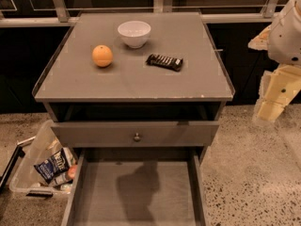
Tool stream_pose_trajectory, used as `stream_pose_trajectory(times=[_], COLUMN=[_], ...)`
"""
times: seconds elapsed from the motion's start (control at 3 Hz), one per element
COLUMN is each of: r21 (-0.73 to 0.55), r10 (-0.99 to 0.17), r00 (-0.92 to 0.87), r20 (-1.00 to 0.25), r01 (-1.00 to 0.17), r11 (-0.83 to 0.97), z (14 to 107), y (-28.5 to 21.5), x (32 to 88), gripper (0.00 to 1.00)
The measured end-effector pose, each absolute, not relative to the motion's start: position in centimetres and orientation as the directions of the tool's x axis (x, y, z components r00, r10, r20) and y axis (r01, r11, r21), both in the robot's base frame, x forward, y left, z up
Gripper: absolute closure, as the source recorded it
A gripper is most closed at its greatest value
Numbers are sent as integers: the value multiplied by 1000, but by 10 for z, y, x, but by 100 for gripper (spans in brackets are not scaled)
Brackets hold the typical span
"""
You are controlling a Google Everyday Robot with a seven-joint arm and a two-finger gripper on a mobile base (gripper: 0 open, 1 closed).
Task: Place rxbar chocolate into middle drawer
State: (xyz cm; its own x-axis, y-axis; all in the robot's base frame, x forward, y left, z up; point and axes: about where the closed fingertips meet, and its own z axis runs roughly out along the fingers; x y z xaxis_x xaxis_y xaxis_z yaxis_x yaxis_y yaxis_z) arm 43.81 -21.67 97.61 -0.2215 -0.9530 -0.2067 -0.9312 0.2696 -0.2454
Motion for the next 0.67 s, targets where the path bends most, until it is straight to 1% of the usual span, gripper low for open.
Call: stream_pose_trajectory(times=[0.33,0.67], r21=[-246,-255], r10=[-953,-945], r00=[-222,-221], r20=[-207,-239], r01=[-931,-925], r11=[270,281], z=[976,979], y=[-217,-208], x=[438,448], gripper=[0,0])
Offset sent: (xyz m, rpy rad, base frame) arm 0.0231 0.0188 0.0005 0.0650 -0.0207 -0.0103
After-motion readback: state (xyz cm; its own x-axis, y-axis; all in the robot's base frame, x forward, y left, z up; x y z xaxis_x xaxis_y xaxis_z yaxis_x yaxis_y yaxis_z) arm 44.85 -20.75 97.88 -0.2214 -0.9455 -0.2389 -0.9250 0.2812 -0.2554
